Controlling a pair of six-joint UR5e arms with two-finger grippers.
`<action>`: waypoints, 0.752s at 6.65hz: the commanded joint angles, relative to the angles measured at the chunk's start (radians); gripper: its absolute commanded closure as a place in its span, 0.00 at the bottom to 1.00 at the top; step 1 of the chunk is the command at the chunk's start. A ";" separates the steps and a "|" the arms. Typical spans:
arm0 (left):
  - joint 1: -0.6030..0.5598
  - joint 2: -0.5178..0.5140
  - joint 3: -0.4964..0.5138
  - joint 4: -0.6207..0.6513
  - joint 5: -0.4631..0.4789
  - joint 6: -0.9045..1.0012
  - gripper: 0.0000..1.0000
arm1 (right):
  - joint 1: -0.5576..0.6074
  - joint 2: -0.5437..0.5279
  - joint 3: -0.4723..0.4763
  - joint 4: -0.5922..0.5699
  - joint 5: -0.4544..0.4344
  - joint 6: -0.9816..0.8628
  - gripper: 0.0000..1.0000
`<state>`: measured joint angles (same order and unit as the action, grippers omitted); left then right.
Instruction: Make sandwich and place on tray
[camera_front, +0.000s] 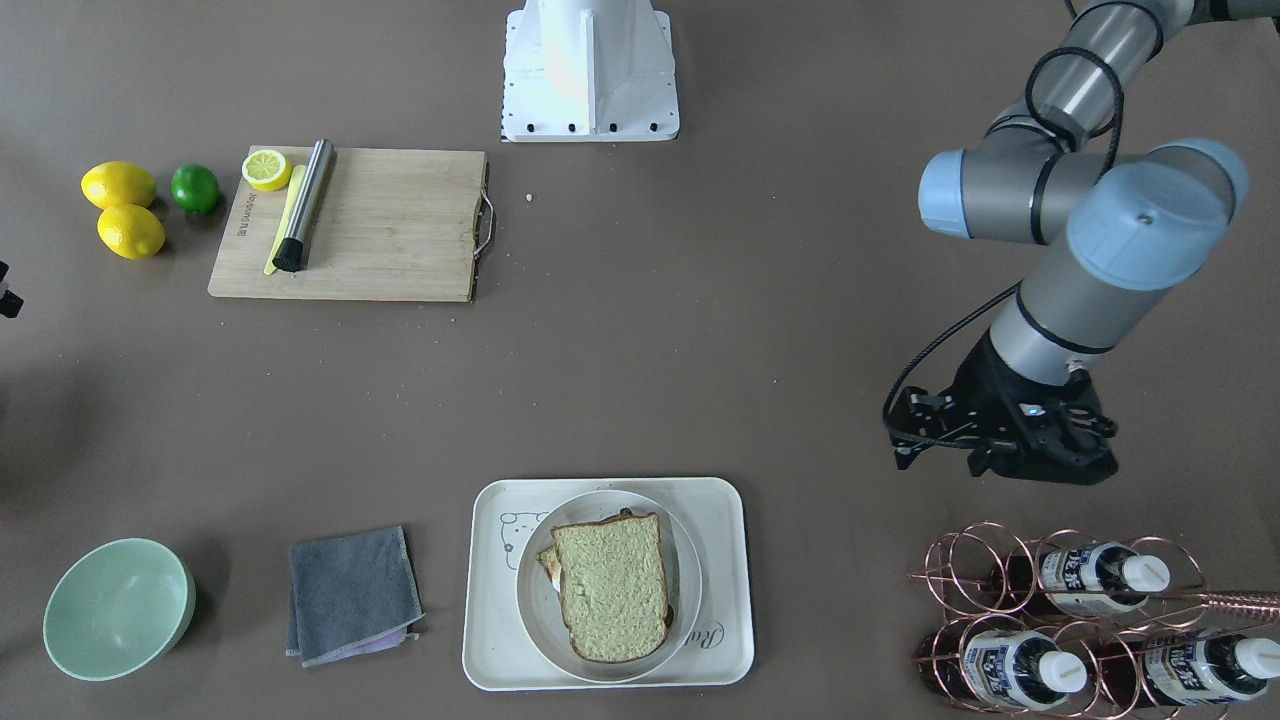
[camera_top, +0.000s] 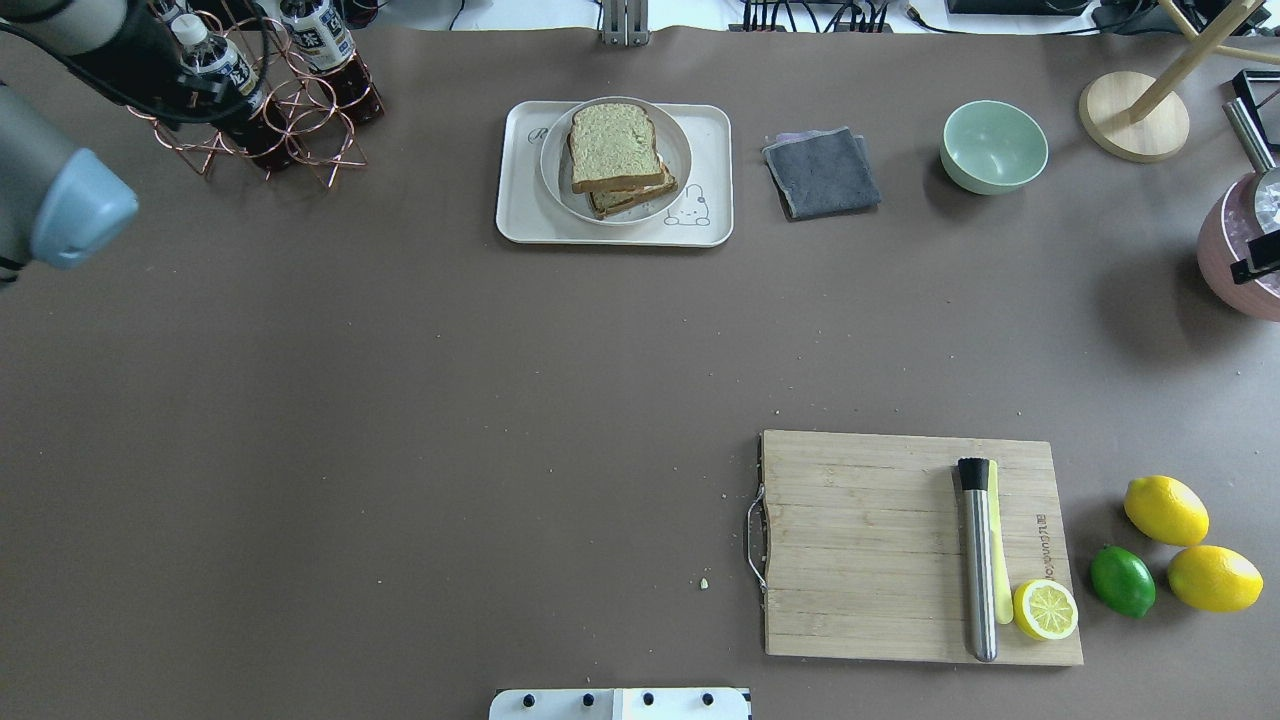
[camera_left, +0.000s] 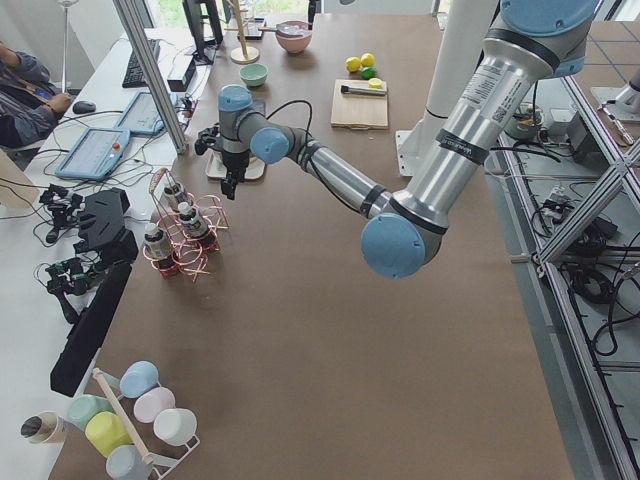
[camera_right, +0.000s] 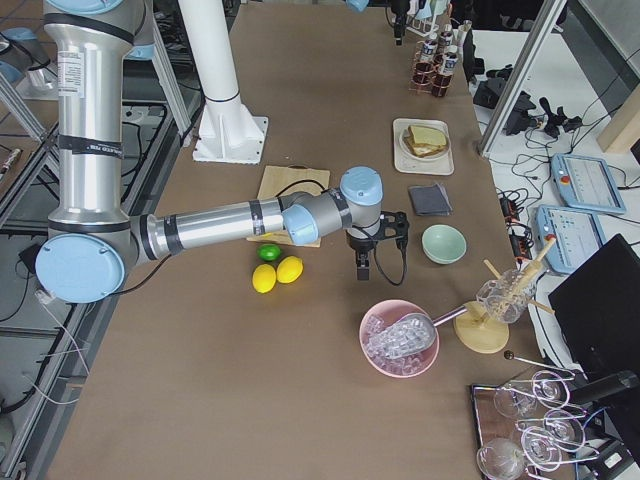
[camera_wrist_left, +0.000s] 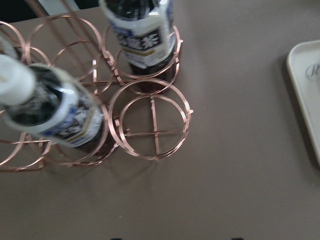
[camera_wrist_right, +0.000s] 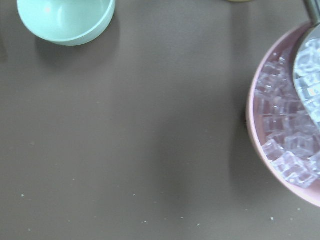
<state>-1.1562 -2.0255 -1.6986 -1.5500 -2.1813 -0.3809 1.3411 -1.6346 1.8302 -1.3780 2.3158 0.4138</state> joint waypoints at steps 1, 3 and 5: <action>-0.162 0.216 -0.172 0.128 -0.201 0.305 0.17 | 0.111 -0.001 0.003 -0.137 0.000 -0.221 0.00; -0.294 0.422 -0.199 0.133 -0.207 0.560 0.17 | 0.180 -0.061 -0.009 -0.216 -0.007 -0.454 0.00; -0.338 0.481 -0.178 0.154 -0.201 0.588 0.03 | 0.234 -0.132 -0.022 -0.216 -0.007 -0.570 0.00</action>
<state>-1.4740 -1.5785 -1.8845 -1.4125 -2.3849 0.1812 1.5438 -1.7308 1.8126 -1.5907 2.3083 -0.0957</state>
